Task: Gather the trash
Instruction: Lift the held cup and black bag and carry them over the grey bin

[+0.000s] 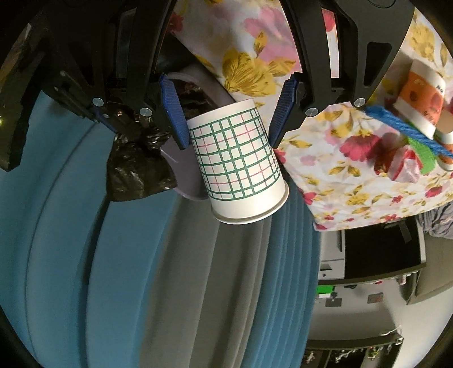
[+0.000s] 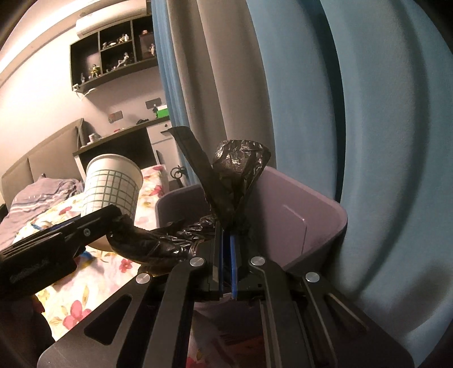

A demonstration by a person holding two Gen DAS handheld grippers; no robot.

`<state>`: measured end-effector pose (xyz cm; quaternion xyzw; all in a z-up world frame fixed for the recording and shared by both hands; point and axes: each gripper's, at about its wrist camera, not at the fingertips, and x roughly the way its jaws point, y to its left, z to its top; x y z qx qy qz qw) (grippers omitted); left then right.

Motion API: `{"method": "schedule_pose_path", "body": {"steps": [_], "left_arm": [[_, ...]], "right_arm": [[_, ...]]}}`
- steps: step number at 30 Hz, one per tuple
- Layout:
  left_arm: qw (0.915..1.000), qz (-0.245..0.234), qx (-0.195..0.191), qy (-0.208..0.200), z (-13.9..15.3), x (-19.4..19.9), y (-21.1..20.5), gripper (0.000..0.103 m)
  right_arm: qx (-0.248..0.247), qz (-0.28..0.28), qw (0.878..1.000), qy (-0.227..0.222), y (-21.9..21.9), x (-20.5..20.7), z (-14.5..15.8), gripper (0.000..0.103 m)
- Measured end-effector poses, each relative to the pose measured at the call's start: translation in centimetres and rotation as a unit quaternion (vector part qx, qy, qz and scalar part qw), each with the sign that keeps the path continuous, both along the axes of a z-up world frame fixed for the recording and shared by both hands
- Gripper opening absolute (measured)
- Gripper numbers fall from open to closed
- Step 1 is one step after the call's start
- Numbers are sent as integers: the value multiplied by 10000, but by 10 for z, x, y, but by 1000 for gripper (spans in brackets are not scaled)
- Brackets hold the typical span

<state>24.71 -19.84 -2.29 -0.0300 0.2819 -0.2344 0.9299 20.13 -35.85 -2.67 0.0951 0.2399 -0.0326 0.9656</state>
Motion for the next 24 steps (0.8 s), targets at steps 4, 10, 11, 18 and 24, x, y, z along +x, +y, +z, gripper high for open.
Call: {"method": "schedule_pose_path", "body": {"steps": [4, 10, 11, 18, 24], "left_arm": [[10000, -76, -4, 41, -4, 5, -4, 57], [9998, -177, -46, 99, -10, 14, -7, 57], [9997, -194, -64, 116, -11, 16, -8, 57], [9994, -292, -115, 150, -13, 22, -12, 57], [9989, -400, -145, 182, -15, 25, -18, 57]], "right_arm": [[82, -11, 9999, 75, -3, 8, -5, 5], [115, 46, 9997, 202, -2, 18, -11, 5], [124, 65, 9997, 222, -2, 19, -12, 5], [175, 114, 9992, 341, -3, 23, -11, 6], [145, 164, 9988, 442, -4, 29, -9, 28]]}}
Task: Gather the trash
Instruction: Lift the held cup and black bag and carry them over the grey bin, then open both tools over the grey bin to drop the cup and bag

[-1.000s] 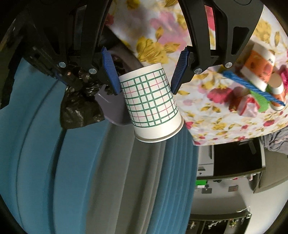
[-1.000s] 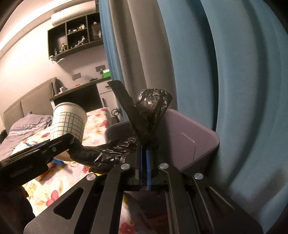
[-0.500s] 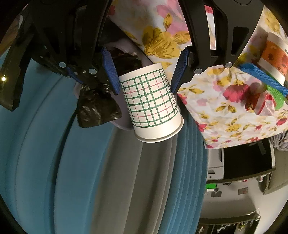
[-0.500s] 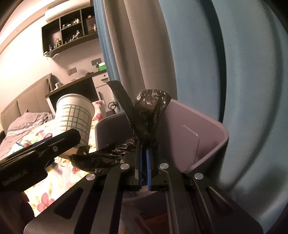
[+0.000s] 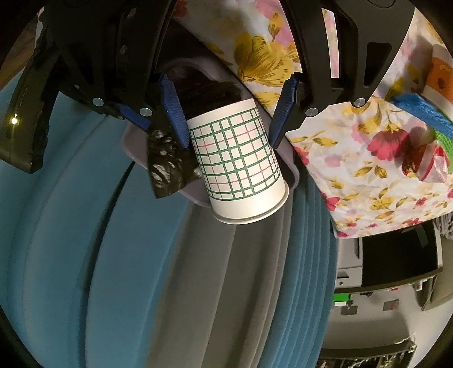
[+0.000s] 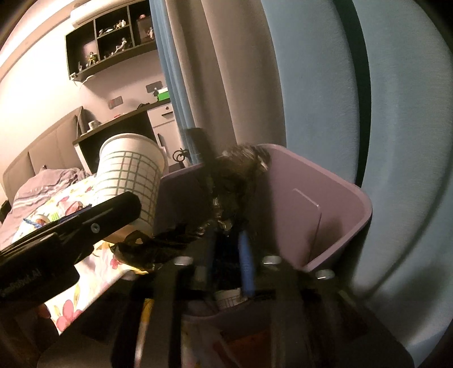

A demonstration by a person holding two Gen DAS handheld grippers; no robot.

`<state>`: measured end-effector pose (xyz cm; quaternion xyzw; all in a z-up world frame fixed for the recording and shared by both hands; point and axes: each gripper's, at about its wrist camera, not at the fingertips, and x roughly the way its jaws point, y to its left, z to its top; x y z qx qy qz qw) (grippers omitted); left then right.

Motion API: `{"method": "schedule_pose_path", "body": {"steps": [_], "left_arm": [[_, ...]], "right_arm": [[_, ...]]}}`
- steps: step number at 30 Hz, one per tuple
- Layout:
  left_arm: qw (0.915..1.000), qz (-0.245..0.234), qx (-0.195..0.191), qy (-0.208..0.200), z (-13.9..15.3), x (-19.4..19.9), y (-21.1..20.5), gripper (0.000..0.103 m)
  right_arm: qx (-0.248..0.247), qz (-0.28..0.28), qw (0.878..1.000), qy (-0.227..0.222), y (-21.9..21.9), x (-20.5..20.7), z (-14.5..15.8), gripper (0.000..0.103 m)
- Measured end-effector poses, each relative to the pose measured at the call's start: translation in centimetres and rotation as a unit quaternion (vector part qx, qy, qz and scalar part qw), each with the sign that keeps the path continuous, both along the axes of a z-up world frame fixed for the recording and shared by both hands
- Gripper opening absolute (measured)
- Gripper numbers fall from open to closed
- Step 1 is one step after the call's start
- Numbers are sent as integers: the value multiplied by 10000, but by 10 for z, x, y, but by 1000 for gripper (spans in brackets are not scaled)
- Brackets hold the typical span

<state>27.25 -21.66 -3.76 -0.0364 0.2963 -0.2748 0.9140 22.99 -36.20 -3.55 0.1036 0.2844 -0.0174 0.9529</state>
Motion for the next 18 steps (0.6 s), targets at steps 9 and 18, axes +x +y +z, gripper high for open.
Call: {"method": "schedule_pose_path", "body": {"steps": [9, 18], "left_arm": [[9997, -137, -21, 191, -9, 6, -8, 57], [9982, -365, -55, 472, -19, 10, -22, 58]], "right_arm": [[-279, -296, 9991, -86, -9, -12, 1, 60], [-344, -770, 9963, -156, -27, -27, -4, 68]]}}
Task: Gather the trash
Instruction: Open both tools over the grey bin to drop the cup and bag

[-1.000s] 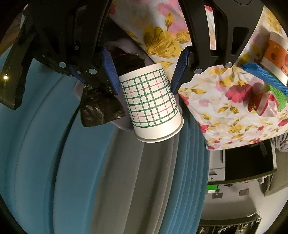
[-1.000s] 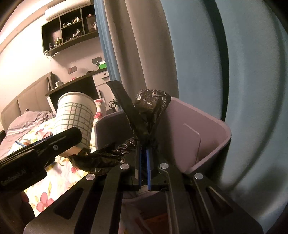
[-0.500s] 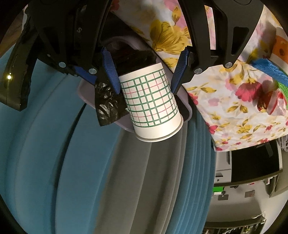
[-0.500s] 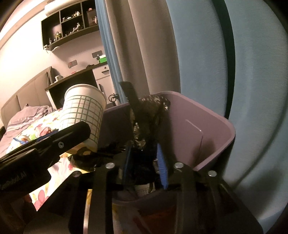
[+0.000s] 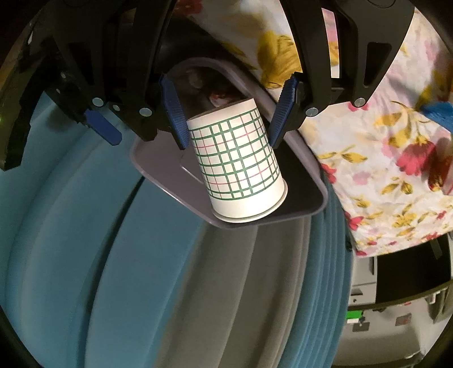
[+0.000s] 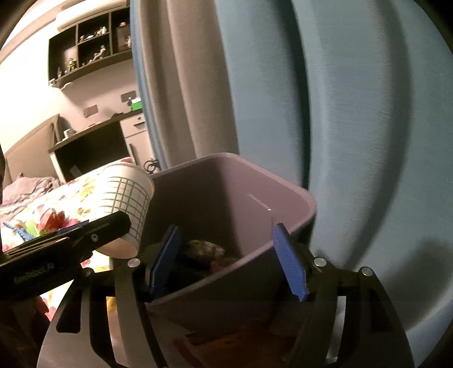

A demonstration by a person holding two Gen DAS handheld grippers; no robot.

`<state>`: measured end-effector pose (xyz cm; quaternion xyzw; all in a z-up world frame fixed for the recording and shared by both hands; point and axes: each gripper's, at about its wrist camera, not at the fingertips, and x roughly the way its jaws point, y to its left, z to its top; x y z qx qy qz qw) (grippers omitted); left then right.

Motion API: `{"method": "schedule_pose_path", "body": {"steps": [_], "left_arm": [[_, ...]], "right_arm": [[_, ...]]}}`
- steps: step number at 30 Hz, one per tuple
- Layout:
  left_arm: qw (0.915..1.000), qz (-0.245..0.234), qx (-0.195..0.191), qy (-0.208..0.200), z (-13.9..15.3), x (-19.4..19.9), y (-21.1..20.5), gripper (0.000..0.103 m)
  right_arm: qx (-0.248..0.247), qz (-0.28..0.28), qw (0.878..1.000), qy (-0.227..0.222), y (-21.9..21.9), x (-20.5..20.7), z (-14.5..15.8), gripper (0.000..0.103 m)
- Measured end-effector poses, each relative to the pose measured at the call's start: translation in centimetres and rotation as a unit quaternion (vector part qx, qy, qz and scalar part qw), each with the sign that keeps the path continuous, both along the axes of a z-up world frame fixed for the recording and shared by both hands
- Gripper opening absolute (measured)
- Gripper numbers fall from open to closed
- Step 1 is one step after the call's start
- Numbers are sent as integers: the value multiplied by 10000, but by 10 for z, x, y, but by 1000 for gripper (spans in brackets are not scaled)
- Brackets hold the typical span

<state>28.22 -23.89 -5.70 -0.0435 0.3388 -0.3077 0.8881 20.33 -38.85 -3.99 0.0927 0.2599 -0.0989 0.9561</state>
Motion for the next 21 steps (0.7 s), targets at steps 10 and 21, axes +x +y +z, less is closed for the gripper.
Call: {"method": "schedule_pose_path", "body": {"steps": [10, 21], "left_arm": [[9997, -159, -110, 135, -2, -3, -5, 76], [9971, 750, 66, -55, 13, -30, 48, 87]], "right_arm": [[148, -316, 9994, -43, -13, -13, -3, 68], [204, -165, 9993, -256, 1, -29, 12, 71]]}}
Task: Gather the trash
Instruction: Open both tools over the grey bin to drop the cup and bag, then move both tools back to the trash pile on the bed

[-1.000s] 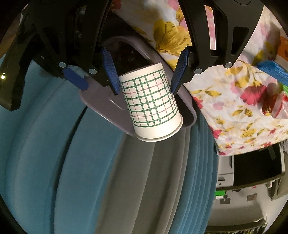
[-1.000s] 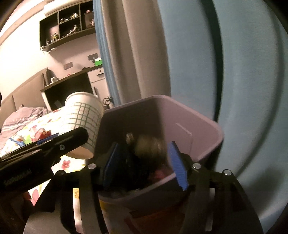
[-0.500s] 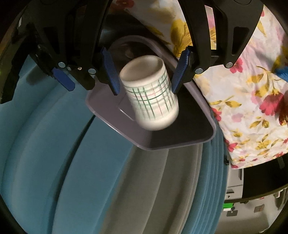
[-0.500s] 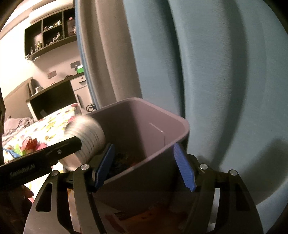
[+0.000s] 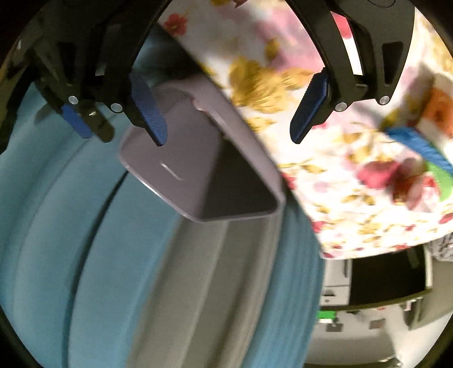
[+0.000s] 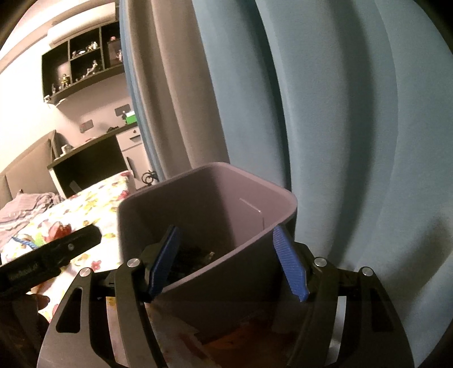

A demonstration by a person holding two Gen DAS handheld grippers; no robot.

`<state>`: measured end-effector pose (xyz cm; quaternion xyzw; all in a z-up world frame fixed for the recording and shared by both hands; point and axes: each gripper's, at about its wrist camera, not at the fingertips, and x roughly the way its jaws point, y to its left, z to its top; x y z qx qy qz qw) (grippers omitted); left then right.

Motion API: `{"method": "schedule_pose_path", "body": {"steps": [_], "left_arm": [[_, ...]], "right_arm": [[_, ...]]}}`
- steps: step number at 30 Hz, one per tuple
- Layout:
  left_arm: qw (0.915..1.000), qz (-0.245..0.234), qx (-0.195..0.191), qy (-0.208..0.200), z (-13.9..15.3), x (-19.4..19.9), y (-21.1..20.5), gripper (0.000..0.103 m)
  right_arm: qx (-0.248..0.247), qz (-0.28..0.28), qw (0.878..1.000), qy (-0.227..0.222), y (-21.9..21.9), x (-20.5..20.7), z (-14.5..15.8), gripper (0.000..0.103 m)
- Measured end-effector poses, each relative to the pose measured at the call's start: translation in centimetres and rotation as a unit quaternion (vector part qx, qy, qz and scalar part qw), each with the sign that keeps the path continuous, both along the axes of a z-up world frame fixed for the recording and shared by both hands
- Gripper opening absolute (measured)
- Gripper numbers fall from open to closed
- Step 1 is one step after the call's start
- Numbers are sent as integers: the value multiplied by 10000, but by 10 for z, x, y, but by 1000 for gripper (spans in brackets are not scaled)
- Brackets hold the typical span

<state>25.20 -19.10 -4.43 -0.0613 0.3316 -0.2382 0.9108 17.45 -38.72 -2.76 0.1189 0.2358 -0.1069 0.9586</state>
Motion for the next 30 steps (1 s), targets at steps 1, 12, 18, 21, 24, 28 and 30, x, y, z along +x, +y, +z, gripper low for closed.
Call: {"method": "schedule_pose_path", "body": {"steps": [1, 12, 18, 21, 24, 28, 30], "left_arm": [[10000, 89, 28, -12, 2, -3, 7, 87], [9937, 1093, 177, -155, 17, -36, 101, 88], [9857, 1654, 284, -133, 15, -49, 159, 88], [9818, 1870, 295, -120, 14, -55, 185, 88], [9795, 1985, 317, -112, 12, -60, 204, 88], [9792, 1994, 372, -56, 6, -56, 215, 88], [9794, 1979, 392, -20, 2, -52, 217, 88]], "right_arm": [[7, 23, 10000, -23, 2, -1, 1, 71], [51, 584, 9981, -211, 51, -15, 18, 75], [36, 1114, 9936, -183, 95, -12, 17, 75], [18, 1334, 9909, -173, 114, -12, 18, 75], [-12, 1554, 9877, -175, 131, -11, 18, 75], [-41, 1742, 9846, -120, 151, -6, 16, 75], [-48, 1791, 9838, -65, 157, -2, 14, 75]]}}
